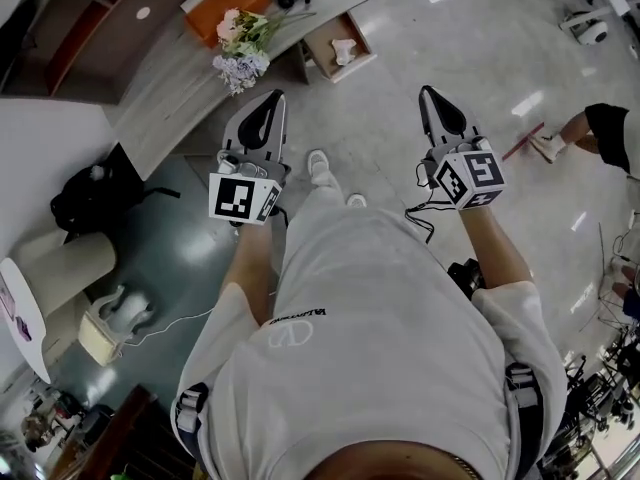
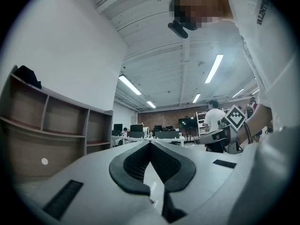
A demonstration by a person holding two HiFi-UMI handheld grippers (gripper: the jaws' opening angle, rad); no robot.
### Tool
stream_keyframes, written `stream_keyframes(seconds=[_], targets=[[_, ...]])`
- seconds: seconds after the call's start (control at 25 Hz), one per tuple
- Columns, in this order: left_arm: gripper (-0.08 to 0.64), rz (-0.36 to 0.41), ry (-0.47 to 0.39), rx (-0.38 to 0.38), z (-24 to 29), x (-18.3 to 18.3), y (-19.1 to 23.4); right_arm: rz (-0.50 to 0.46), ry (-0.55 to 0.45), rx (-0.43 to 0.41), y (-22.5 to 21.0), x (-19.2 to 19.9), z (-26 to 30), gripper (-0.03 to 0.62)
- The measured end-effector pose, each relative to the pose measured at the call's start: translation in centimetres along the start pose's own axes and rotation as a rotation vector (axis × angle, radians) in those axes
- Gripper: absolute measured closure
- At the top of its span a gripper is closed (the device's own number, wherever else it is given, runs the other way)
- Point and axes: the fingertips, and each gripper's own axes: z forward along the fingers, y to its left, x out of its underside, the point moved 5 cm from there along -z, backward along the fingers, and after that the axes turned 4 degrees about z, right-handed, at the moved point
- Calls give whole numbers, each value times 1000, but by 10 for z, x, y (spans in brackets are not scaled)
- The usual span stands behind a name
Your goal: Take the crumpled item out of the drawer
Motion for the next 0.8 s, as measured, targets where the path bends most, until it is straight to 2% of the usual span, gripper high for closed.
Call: stream_keyframes(seconds=[0.44,0.8], targets=[[560,-36,19,74,52,36,81,-20,52,41,7,0,105,591],[560,-106,31,123,87,69,94,-34,173,34,4,30,161,591]])
